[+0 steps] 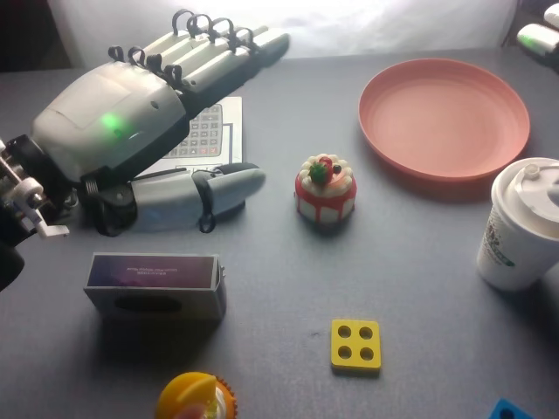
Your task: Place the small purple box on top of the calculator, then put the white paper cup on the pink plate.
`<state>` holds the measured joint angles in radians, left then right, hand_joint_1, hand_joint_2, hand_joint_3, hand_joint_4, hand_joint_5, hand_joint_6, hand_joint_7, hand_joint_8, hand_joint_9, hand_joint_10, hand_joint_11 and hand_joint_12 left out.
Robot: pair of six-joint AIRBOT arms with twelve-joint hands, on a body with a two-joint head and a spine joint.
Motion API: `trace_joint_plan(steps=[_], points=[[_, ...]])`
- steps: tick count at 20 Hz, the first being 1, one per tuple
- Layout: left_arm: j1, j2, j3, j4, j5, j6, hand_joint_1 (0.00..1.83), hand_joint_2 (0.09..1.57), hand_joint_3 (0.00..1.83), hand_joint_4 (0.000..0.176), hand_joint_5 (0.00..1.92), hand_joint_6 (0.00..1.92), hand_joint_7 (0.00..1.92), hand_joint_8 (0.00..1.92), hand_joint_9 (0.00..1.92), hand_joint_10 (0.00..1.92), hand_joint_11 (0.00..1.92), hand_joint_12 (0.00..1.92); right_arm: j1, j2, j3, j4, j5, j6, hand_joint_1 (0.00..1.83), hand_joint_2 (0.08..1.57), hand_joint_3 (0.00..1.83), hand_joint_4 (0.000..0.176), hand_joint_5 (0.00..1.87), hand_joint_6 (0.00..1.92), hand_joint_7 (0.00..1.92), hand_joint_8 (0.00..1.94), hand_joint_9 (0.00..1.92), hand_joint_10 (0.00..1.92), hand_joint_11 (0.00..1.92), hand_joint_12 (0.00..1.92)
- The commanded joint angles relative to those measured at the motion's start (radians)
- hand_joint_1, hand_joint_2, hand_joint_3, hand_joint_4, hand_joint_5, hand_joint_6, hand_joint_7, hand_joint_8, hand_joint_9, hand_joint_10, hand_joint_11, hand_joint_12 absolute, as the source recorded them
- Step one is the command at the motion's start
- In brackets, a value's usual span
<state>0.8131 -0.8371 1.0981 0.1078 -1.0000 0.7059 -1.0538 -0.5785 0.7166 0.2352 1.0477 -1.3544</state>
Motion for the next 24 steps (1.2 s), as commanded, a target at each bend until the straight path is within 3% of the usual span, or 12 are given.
trace_joint_plan(steps=[1,5,7,9,13,15,17,21,24], points=[[-0.014,-0.002,-0.006,-0.010,-0.116,0.000,0.34,1.23,0.01,0.000,0.00,0.00,0.00,0.00,0.00,0.00,0.00,0.00,0.015,-0.001,0.004,-0.001,0.125,-0.004,0.22,1.20,0.05,0.000,0.00,0.00,0.00,0.00,0.00,0.00,0.00,0.00],[0.008,0.018,-0.013,-0.017,-0.109,0.000,0.37,1.17,0.00,0.025,0.00,0.00,0.00,0.00,0.00,0.00,0.00,0.00,0.011,-0.002,0.004,0.009,0.125,-0.004,0.22,1.20,0.04,0.000,0.00,0.00,0.00,0.00,0.00,0.00,0.00,0.00],[0.036,0.045,-0.029,-0.026,-0.104,0.000,0.39,1.12,0.00,0.021,0.00,0.00,0.00,0.00,0.00,0.00,0.00,0.00,0.010,-0.004,0.006,0.016,0.125,-0.004,0.19,1.21,0.04,0.000,0.00,0.00,0.00,0.00,0.00,0.00,0.00,0.00],[0.078,0.078,-0.049,-0.049,-0.106,0.000,0.45,1.07,0.00,0.000,0.00,0.00,0.00,0.00,0.00,0.00,0.00,0.00,0.010,-0.006,0.006,0.020,0.126,-0.004,0.20,1.21,0.03,0.000,0.00,0.00,0.00,0.00,0.00,0.00,0.00,0.00],[0.165,0.090,-0.058,-0.095,-0.083,-0.001,0.50,1.03,0.00,0.000,0.00,0.00,0.00,0.00,0.00,0.00,0.00,0.00,0.004,-0.010,0.006,0.032,0.126,-0.004,0.16,1.21,0.02,0.000,0.00,0.00,0.00,0.00,0.00,0.00,0.00,0.00],[0.207,0.094,-0.063,-0.120,-0.066,-0.001,0.61,0.99,0.00,0.000,0.02,0.01,0.02,0.01,0.00,0.00,0.00,0.00,0.003,-0.010,0.005,0.036,0.126,-0.004,0.16,1.22,0.02,0.000,0.00,0.00,0.00,0.00,0.00,0.00,0.00,0.00],[0.255,0.084,-0.058,-0.149,-0.049,-0.010,0.80,0.96,0.00,0.025,0.04,0.01,0.04,0.01,0.00,0.00,0.00,0.00,0.003,-0.012,0.005,0.040,0.126,-0.004,0.17,1.22,0.02,0.000,0.00,0.00,0.00,0.00,0.00,0.00,0.00,0.00],[0.282,0.034,-0.022,-0.158,0.034,-0.027,0.89,0.92,0.00,0.014,0.14,0.02,0.13,0.02,0.04,0.02,0.00,0.00,0.003,-0.013,0.004,0.043,0.125,-0.004,0.19,1.24,0.02,0.000,0.00,0.00,0.00,0.00,0.00,0.00,0.00,0.00],[0.282,0.004,0.004,-0.160,0.074,-0.032,1.01,0.97,0.00,0.017,0.19,0.02,0.23,0.02,0.12,0.03,0.01,0.00,0.003,-0.014,0.004,0.043,0.125,-0.004,0.20,1.24,0.02,0.000,0.00,0.00,0.00,0.00,0.00,0.00,0.00,0.00]])
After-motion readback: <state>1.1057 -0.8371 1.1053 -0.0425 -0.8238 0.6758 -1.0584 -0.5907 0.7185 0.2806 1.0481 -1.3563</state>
